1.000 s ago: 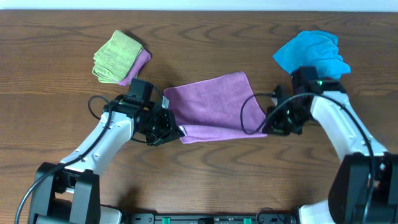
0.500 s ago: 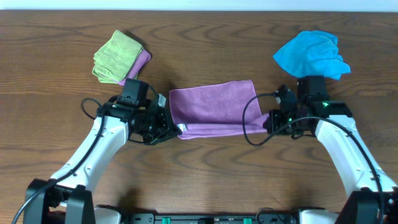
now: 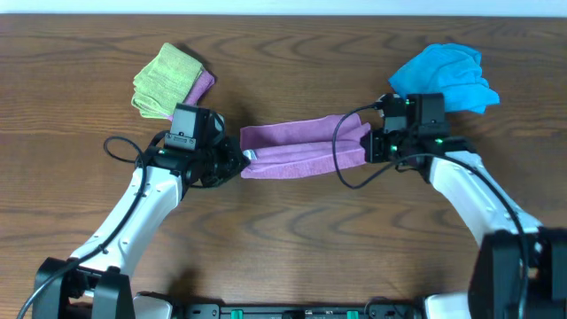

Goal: Fold the cloth

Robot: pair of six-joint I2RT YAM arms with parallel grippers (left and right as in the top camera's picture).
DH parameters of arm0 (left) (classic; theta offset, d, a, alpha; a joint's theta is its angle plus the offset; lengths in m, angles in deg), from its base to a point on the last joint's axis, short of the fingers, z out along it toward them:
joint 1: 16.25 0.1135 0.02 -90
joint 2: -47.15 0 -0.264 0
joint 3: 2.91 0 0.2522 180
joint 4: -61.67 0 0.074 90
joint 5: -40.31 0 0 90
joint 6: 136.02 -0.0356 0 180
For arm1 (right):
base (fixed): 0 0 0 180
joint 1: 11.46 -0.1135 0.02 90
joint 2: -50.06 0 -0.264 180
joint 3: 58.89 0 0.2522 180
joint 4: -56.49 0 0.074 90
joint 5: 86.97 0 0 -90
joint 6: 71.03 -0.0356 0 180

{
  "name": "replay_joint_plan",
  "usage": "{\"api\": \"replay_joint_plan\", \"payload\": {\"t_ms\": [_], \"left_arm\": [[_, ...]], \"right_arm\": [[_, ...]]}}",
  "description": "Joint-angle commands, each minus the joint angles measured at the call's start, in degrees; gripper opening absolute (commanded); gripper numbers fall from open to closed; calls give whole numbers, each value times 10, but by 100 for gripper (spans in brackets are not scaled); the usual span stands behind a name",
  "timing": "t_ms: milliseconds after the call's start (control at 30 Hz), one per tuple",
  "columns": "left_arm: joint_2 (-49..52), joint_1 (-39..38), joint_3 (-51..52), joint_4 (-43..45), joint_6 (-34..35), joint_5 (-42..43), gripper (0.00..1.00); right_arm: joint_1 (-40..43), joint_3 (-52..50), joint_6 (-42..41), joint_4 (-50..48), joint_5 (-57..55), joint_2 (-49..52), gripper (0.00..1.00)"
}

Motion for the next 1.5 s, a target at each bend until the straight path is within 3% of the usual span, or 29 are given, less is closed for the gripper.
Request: {"api": "replay_joint_plan", "payload": {"t_ms": [0, 500, 867, 1467], "left_arm": [[10, 8, 2, 12, 6, -82, 6], [122, 9, 2, 169, 6, -95, 6], [132, 8, 2, 182, 9, -134, 6], [196, 8, 2, 233, 10, -135, 6]], "right_arm": [[-3, 1, -7, -22, -46, 24, 2], [-10, 14, -16, -112, -73, 71, 1], [-26, 60, -13, -119, -75, 136, 2], [-35, 74, -13, -113, -105, 160, 4]]}}
